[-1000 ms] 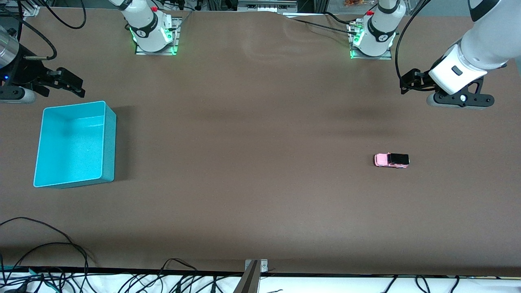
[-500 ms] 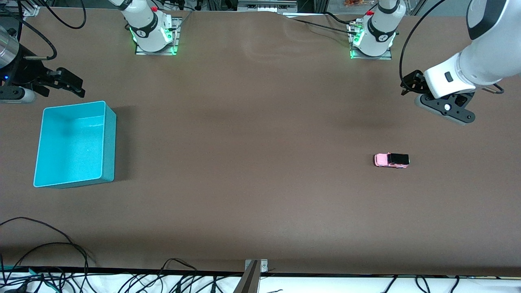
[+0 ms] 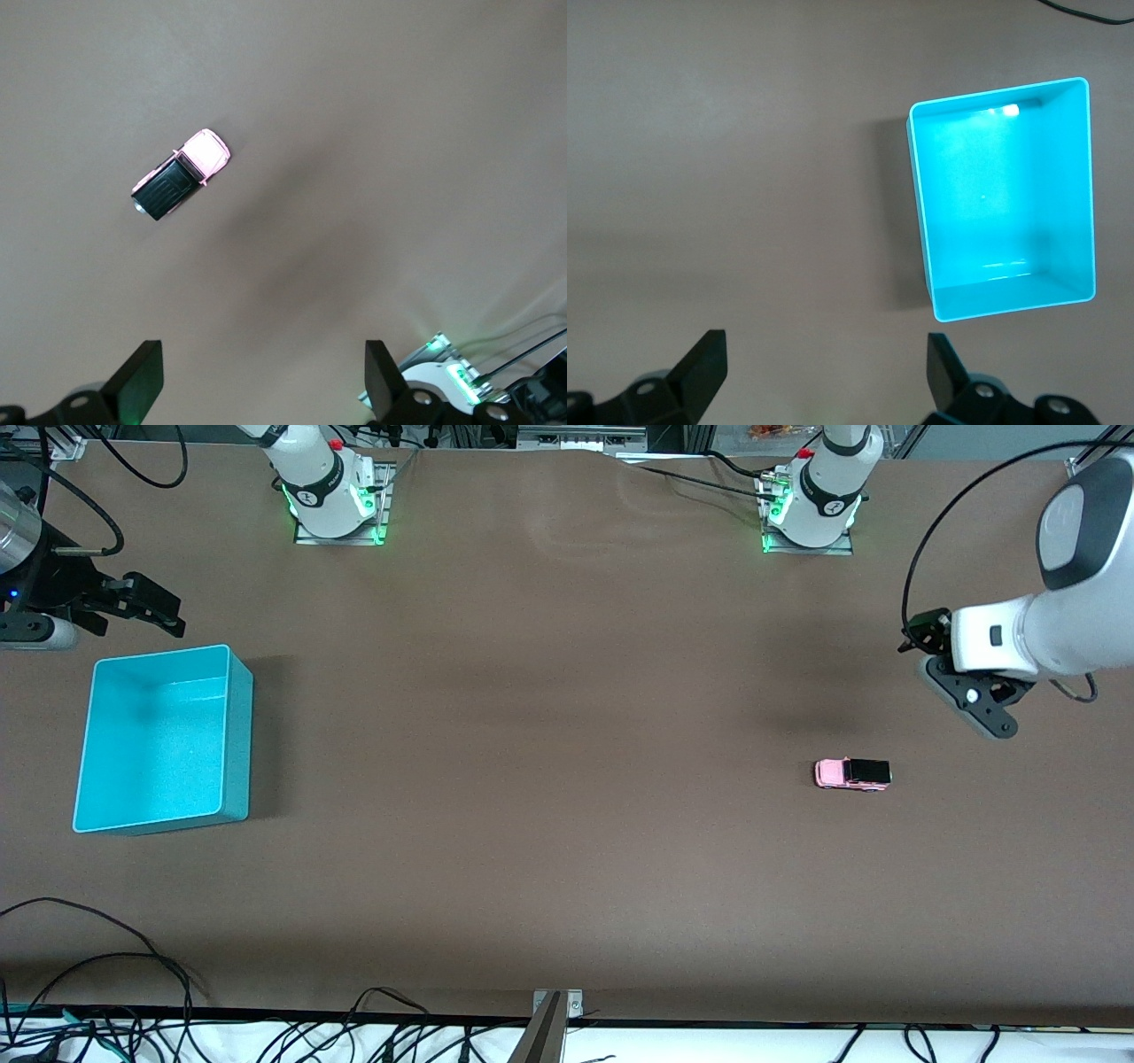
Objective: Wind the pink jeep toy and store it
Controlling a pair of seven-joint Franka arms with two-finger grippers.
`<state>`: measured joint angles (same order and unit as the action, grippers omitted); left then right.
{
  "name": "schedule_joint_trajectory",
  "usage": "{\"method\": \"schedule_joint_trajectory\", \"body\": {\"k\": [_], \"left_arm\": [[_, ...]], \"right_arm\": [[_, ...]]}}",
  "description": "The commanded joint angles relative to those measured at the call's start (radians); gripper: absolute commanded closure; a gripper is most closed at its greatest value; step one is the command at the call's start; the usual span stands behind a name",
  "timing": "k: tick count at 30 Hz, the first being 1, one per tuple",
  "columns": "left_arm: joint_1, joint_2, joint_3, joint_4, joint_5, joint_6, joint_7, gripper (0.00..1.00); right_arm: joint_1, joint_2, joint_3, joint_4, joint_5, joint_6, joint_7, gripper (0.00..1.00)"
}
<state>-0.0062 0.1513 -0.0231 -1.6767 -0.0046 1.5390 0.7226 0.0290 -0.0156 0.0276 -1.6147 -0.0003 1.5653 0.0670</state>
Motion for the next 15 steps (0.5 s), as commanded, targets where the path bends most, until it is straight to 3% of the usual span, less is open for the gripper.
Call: {"method": "schedule_joint_trajectory", "body": {"k": [1, 15], "left_arm": [[0.031, 0.074, -0.003, 0.019, -0.006, 0.071, 0.148, 0.00], [0.060, 0.083, -0.003, -0.205, 0.009, 0.424, 0.517, 0.00]], "right_arm": [[0.002, 0.008, 0.003, 0.022, -0.006, -0.004, 0.004, 0.00], [0.002, 0.008, 0.003, 0.022, -0.007, -0.004, 0.004, 0.00]]}}
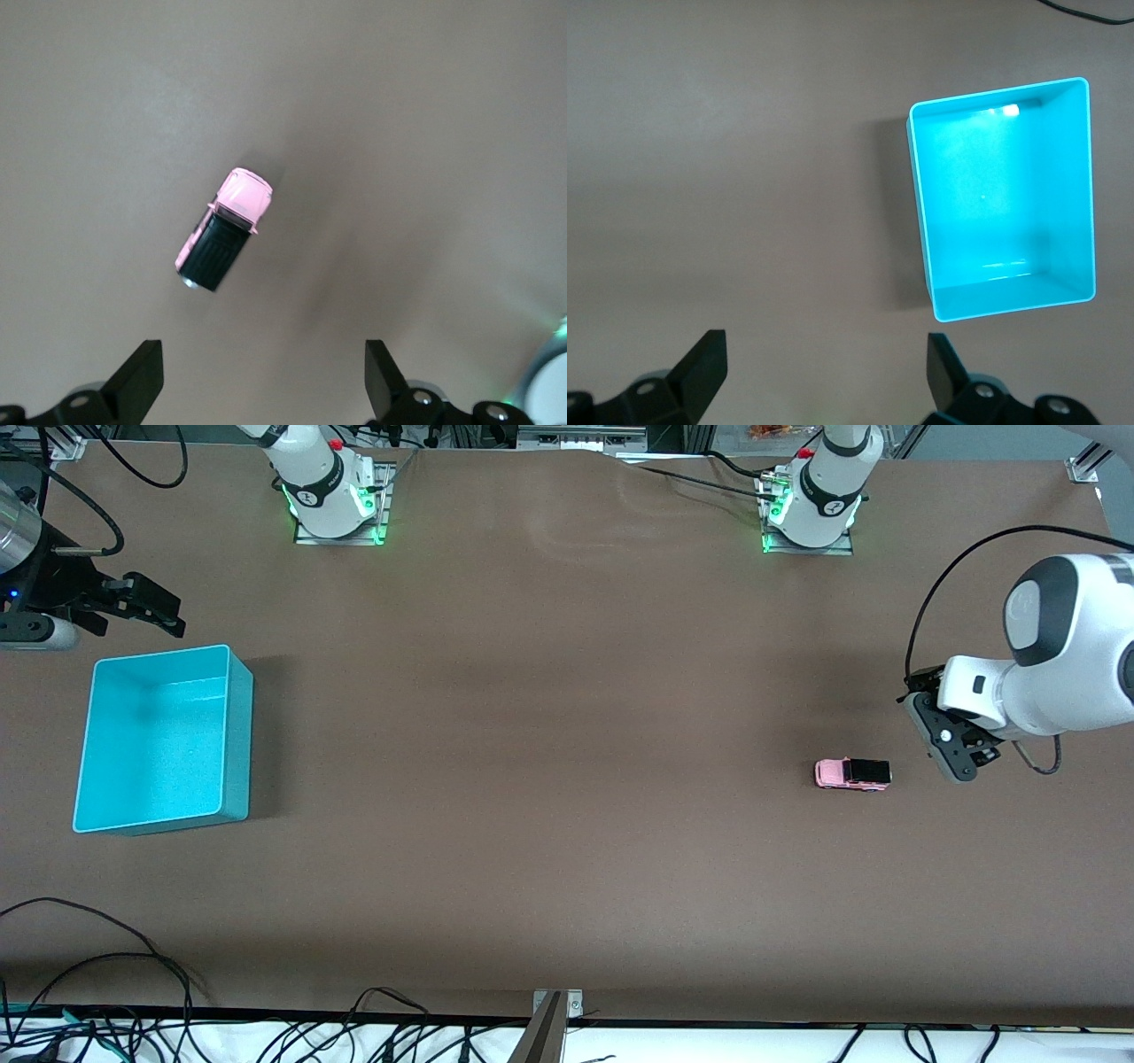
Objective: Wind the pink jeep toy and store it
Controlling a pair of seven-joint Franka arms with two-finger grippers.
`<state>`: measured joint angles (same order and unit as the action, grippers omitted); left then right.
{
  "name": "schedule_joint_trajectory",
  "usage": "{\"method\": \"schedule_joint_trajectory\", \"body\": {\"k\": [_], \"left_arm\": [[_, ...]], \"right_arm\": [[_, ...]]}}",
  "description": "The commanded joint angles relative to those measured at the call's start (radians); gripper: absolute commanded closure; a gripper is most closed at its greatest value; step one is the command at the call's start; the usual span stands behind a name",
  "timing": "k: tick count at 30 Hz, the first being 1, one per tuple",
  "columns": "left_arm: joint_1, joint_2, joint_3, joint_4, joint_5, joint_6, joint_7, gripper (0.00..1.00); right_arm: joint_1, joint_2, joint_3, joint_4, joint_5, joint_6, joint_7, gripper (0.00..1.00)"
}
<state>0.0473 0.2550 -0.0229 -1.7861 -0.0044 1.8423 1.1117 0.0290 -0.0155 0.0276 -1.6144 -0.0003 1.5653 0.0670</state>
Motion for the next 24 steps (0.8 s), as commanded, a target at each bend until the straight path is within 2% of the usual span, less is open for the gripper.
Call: {"method": "schedule_joint_trajectory", "body": {"k": [1, 6, 15, 24], "left_arm": [[0.006, -0.017, -0.003, -0.111, 0.017, 0.150, 0.155, 0.00], [0.005, 0.015, -0.006, -0.160, 0.081, 0.281, 0.281, 0.00], [0.019, 0.075, -0.008, -0.274, 0.086, 0.538, 0.447, 0.00], [0.022, 0.139, -0.009, -0.302, 0.086, 0.663, 0.507, 0.00]], "right_arm": [[0.002, 0.008, 0.003, 0.022, -0.007, -0.004, 0.004, 0.00], [0.002, 0.008, 0.003, 0.022, -0.007, -0.004, 0.004, 0.00], [0.002, 0.008, 0.003, 0.022, -0.007, -0.004, 0.004, 0.00], [0.002, 0.008, 0.003, 0.022, -0.007, -0.004, 0.004, 0.00]]}}
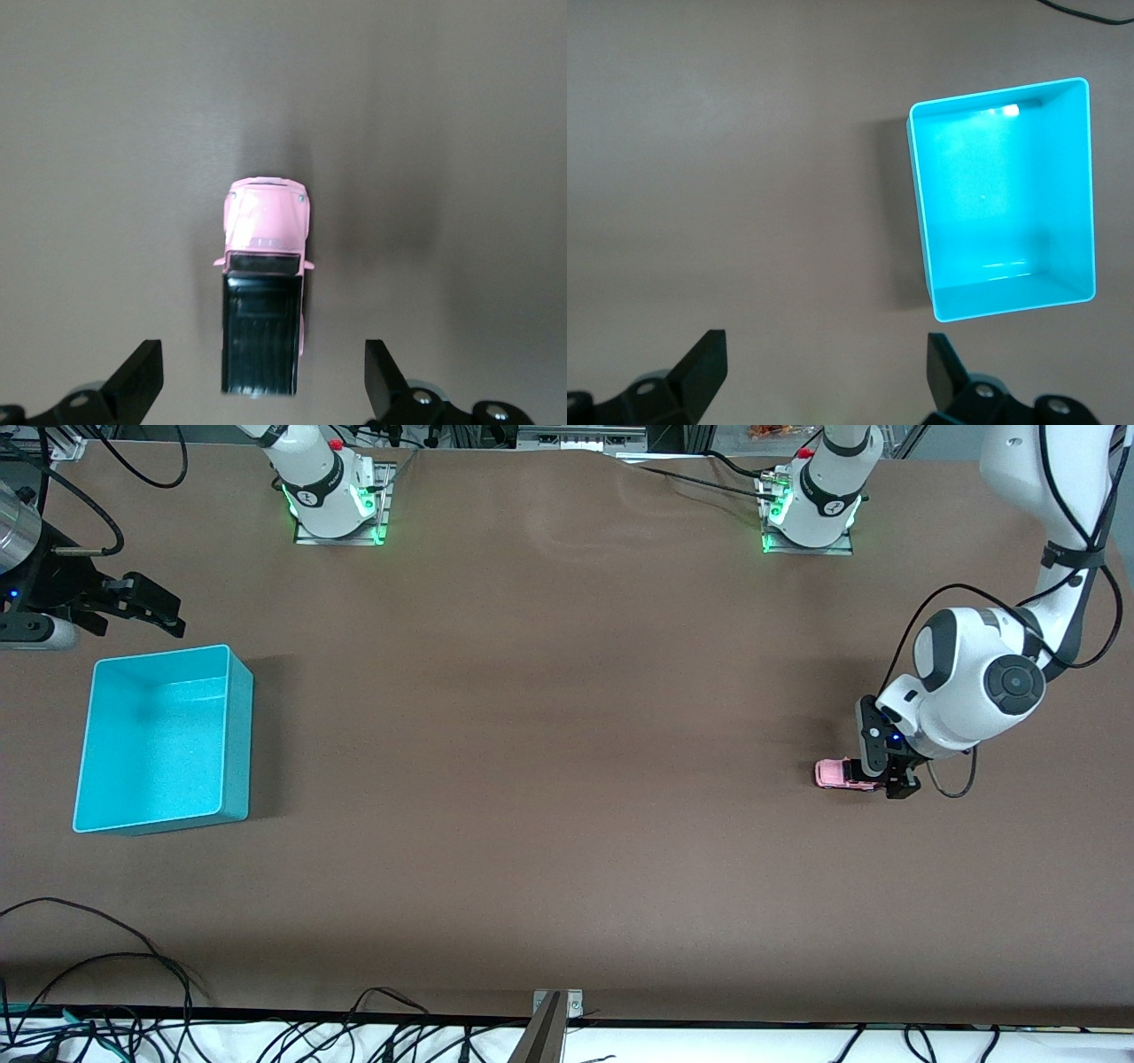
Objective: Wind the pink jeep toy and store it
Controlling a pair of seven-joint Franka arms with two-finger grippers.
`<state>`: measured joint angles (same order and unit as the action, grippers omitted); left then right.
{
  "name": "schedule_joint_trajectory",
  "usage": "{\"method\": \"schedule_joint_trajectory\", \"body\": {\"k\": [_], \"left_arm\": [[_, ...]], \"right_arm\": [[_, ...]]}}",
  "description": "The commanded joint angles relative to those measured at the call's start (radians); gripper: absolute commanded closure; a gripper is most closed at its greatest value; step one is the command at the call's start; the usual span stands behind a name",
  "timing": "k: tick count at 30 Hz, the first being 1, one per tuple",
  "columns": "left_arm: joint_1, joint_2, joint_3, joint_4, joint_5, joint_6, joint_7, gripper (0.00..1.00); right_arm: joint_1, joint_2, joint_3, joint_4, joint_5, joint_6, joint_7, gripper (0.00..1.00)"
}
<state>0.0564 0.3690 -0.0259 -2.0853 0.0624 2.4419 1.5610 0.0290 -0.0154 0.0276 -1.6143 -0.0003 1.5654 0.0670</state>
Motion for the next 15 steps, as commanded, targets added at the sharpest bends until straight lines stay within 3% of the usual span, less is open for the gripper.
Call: {"method": "schedule_joint_trajectory", "body": {"k": [1, 15], "left_arm": [[0.014, 0.034, -0.006, -0.002, 0.017, 0.071, 0.060, 0.00], [0.033, 0.096, -0.011, 0.007, 0.002, 0.123, 0.062, 0.00]], "right_arm": [[0.002, 0.008, 0.002, 0.022, -0.007, -0.004, 0.004, 0.00], [0.002, 0.008, 0.003, 0.022, -0.007, -0.004, 0.004, 0.00]]}}
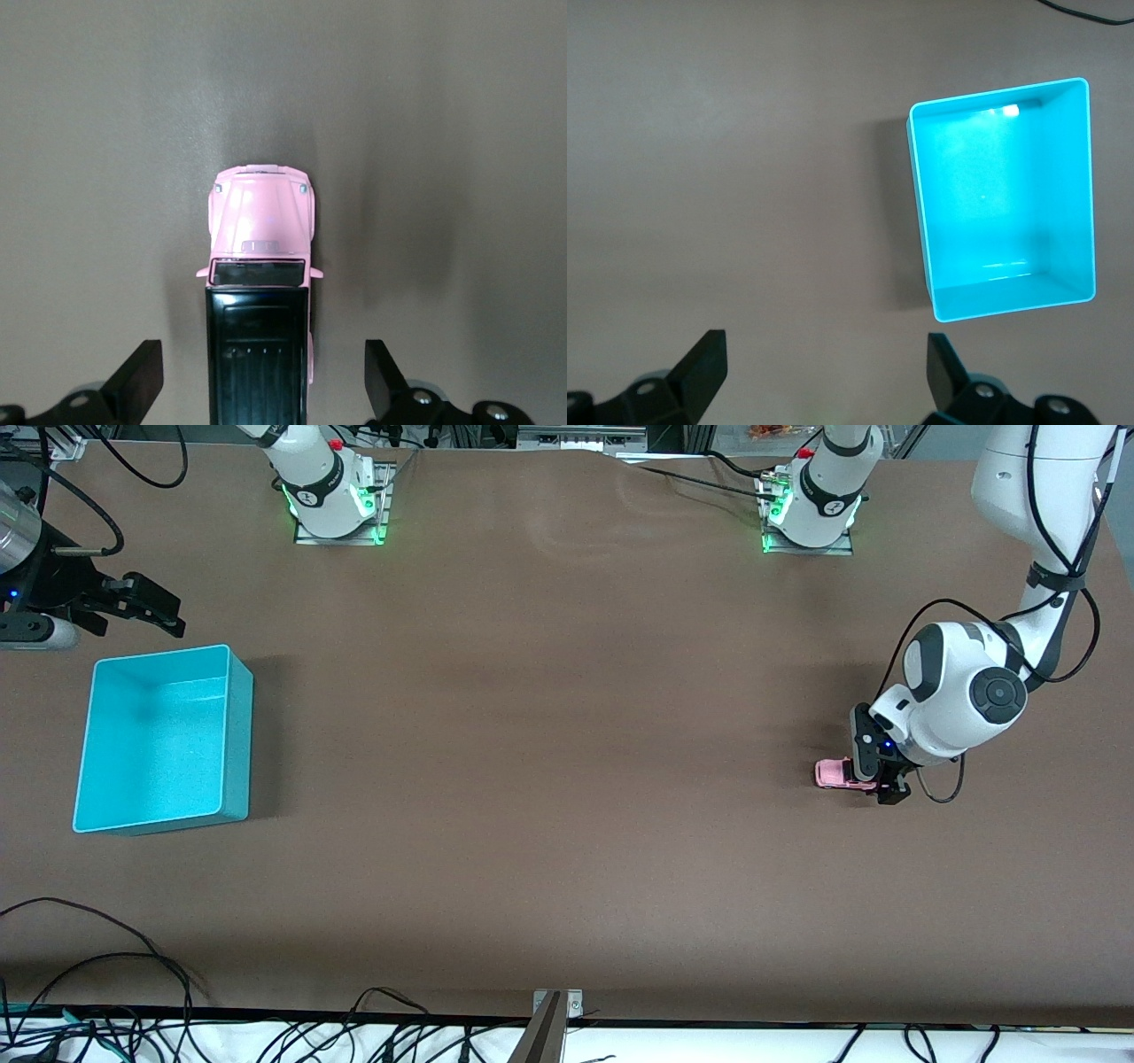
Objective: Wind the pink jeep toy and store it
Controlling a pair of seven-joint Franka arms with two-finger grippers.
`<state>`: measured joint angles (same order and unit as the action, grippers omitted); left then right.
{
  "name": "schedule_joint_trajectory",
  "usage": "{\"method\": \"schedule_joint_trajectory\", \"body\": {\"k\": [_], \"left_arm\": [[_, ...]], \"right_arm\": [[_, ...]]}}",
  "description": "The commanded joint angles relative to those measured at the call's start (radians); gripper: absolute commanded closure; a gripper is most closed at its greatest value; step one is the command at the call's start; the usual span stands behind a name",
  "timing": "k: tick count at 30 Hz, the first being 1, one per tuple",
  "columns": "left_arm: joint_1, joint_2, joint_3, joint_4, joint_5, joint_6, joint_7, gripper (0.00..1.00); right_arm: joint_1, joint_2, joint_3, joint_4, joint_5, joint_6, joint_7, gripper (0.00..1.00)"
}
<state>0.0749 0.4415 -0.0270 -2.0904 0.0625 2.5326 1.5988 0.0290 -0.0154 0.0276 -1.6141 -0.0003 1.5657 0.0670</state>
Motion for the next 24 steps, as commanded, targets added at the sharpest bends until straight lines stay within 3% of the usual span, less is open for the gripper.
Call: {"method": "schedule_joint_trajectory", "body": {"k": [1, 8, 12, 14, 17, 20, 24], "left_arm": [[0.014, 0.023, -0.011, 0.012, 0.002, 0.032, 0.024, 0.01], [0.019, 0.036, -0.031, 0.013, -0.021, 0.032, 0.024, 0.03], [0.020, 0.039, -0.033, 0.012, -0.024, 0.032, 0.026, 0.11], [0.020, 0.042, -0.033, 0.012, -0.026, 0.032, 0.026, 0.23], [0.020, 0.046, -0.033, 0.013, -0.026, 0.032, 0.026, 0.52], [0.020, 0.045, -0.033, 0.013, -0.026, 0.032, 0.026, 0.73], [0.017, 0.048, -0.031, 0.015, -0.026, 0.031, 0.024, 0.86]], "right_arm": [[0.002, 0.008, 0.003, 0.022, -0.007, -0.004, 0.004, 0.00], [0.002, 0.008, 0.003, 0.022, -0.007, -0.004, 0.004, 0.00], [0.002, 0.008, 0.003, 0.022, -0.007, -0.004, 0.004, 0.00], [0.002, 0.008, 0.003, 0.022, -0.007, -0.003, 0.004, 0.00], [0.002, 0.008, 0.003, 0.022, -0.007, -0.004, 0.004, 0.00], [0.002, 0.008, 0.003, 0.022, -0.007, -0.004, 0.004, 0.00], [0.002, 0.008, 0.003, 0.022, -0.007, -0.004, 0.004, 0.00]]}}
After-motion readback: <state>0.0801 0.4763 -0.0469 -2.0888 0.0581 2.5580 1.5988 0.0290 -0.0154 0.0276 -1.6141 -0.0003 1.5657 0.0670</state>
